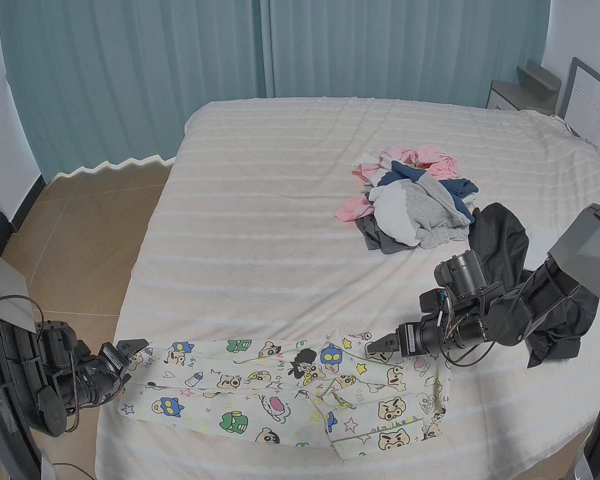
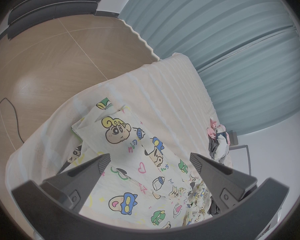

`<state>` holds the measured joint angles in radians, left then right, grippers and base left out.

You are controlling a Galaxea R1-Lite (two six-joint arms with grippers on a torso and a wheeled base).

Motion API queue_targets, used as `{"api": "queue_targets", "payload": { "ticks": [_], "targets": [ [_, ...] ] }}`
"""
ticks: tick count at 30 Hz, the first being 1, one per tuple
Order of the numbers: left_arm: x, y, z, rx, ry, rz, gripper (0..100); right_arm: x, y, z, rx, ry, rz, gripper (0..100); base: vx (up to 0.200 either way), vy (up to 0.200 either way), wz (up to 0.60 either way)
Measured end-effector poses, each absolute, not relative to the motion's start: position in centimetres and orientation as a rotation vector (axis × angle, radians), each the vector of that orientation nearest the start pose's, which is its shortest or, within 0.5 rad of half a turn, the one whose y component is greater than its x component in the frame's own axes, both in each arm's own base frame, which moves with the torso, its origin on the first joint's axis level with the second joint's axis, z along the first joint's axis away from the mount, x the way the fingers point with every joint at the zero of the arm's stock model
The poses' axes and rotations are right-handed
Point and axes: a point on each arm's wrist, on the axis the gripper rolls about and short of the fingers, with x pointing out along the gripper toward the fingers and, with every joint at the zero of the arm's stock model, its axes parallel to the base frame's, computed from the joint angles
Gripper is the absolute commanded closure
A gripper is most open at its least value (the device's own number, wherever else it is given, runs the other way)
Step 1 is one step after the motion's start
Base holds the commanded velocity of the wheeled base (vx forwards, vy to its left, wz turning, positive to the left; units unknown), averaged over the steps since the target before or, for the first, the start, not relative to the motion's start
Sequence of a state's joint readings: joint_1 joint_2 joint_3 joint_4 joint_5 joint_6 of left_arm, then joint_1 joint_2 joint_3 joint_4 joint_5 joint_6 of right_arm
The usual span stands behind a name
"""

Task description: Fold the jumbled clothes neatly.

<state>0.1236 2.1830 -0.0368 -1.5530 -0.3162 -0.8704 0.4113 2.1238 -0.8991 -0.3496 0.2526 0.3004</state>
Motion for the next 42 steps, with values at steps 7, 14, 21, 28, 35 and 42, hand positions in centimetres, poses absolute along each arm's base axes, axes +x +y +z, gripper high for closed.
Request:
{"api": "queue_targets", "payload": {
  "ticks": [7, 14, 21, 28, 35, 42],
  "targets": [
    [22.4, 2.1, 0.1, -0.972, 0.629, 0.079, 0, 31.8, 14.5, 3.4, 0.192, 1.019, 0.472, 0, 0.0, 0.0, 0.0],
    [22.4, 2.1, 0.1, -0.972, 0.63, 0.079, 0, 32.0, 14.7, 2.1, 0.189, 1.055, 0.463, 0, 0.0, 0.0, 0.0],
    [22.4, 2.1, 0.1, -0.972, 0.629, 0.079, 0, 32.2, 15.0, 1.3, 0.191, 1.072, 0.461, 0, 0.0, 0.0, 0.0],
    [22.4, 2.1, 0.1, -0.972, 0.63, 0.079, 0, 32.4, 15.2, 0.7, 0.191, 1.079, 0.459, 0, 0.0, 0.0, 0.0],
    [22.4, 2.1, 0.1, -0.972, 0.629, 0.078, 0, 32.9, 15.5, 0.2, 0.178, 1.046, 0.435, 100, 0.0, 0.0, 0.0],
    [22.4, 2.1, 0.1, -0.972, 0.628, 0.078, 0, 32.8, 15.5, 0.1, 0.176, 1.049, 0.429, 100, 0.0, 0.0, 0.0]
  ]
}}
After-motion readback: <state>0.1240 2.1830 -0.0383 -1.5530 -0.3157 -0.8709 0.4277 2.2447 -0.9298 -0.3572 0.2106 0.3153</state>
